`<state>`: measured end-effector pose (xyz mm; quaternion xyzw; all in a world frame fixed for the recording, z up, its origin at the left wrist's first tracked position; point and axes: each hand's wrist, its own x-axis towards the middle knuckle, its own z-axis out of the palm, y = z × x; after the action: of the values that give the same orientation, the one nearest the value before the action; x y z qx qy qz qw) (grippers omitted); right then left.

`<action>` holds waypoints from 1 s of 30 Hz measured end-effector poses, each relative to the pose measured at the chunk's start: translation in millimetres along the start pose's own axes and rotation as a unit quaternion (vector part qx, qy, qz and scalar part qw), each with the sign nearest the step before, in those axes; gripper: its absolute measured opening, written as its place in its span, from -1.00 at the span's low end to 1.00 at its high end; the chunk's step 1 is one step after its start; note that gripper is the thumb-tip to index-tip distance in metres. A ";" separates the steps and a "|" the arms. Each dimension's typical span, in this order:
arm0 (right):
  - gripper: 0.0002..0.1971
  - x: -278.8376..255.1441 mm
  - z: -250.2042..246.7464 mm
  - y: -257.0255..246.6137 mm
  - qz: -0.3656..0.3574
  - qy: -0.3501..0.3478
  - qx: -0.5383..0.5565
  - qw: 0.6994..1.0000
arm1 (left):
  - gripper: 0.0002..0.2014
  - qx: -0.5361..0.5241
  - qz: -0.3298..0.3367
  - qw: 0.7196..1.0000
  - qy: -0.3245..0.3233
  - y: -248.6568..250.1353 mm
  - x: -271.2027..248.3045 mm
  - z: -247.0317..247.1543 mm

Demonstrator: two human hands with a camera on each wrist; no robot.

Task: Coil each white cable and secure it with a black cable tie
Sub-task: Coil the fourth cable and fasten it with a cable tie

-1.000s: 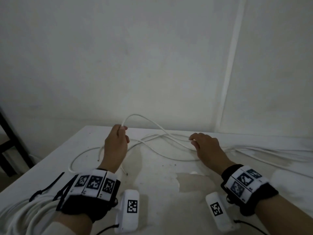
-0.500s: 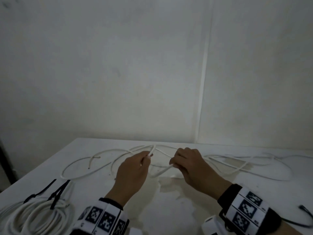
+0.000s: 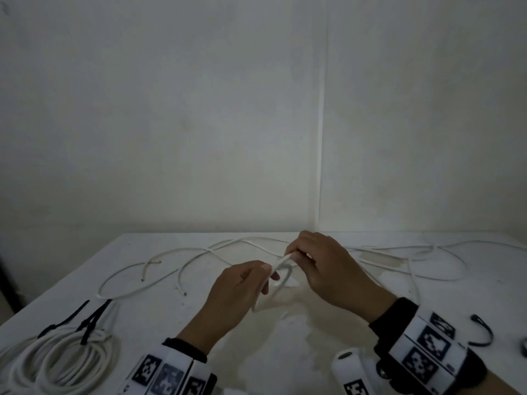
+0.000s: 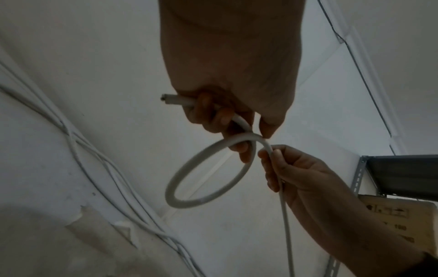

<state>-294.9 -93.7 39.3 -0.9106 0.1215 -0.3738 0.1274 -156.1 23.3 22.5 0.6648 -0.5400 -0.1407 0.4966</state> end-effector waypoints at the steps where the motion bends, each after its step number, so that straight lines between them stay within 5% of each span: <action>1: -0.73 0.1 -3.9 0.6 0.014 0.003 0.006 1.000 | -0.61 0.002 0.007 1.000 -0.014 1.8 -1.7 0.4; 14: -0.81 -9.3 -31.9 -0.5 0.162 -0.080 0.192 0.965 | -0.72 -0.075 0.016 0.996 -0.045 29.8 0.0 12.3; 30: -0.86 -9.7 -9.8 37.1 0.263 0.021 0.335 0.904 | -0.69 0.028 0.023 0.999 -0.013 -4.7 44.2 41.0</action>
<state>-313.2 -126.8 27.7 -0.7407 0.2272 -0.3648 0.5164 -166.3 -35.8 15.0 0.6640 -0.5654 -0.1229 0.4737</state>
